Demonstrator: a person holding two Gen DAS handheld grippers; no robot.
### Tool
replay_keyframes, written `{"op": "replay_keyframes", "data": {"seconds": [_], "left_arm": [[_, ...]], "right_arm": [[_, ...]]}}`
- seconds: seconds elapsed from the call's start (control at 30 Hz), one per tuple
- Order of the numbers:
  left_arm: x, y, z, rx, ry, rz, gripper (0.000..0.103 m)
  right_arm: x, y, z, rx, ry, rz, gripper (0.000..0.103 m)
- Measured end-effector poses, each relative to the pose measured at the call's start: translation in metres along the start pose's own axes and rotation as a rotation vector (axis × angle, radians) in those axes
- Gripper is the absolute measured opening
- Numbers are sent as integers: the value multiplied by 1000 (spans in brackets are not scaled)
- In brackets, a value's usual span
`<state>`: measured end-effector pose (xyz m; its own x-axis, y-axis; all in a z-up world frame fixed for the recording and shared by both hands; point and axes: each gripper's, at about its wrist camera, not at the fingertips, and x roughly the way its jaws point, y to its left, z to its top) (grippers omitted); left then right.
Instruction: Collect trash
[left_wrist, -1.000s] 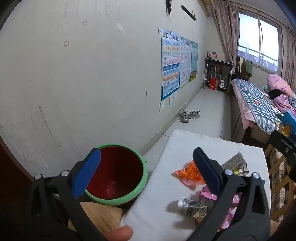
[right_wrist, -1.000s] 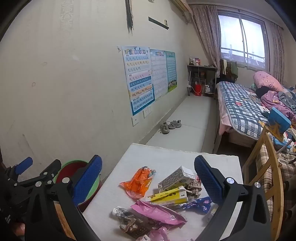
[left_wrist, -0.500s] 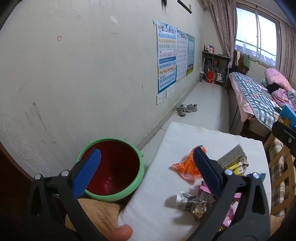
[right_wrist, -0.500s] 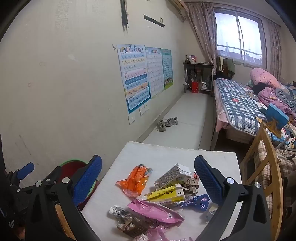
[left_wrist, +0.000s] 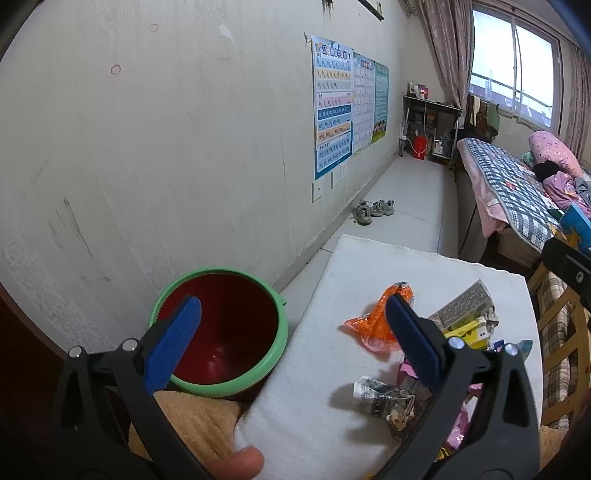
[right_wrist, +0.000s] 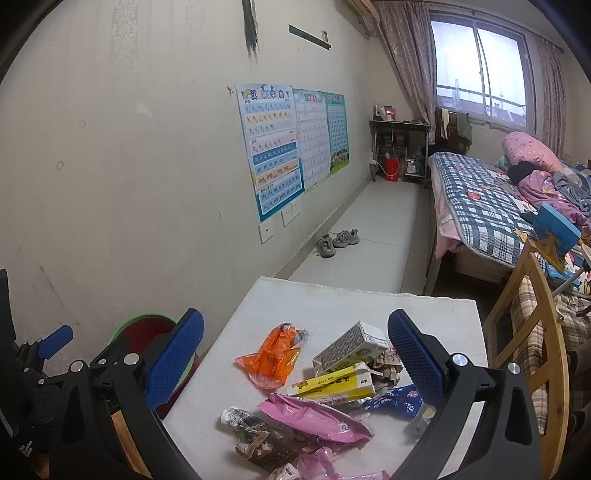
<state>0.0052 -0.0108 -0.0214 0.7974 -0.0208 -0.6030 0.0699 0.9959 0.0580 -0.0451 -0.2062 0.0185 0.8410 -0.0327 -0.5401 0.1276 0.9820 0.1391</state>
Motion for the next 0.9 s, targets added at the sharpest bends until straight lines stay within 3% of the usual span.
{"op": "replay_keyframes", "data": {"seconds": [0.9], "left_arm": [[1,6,-1,-10,2,13,98]], "right_arm": [[-2,3,-4,-1,2,2,96]]}}
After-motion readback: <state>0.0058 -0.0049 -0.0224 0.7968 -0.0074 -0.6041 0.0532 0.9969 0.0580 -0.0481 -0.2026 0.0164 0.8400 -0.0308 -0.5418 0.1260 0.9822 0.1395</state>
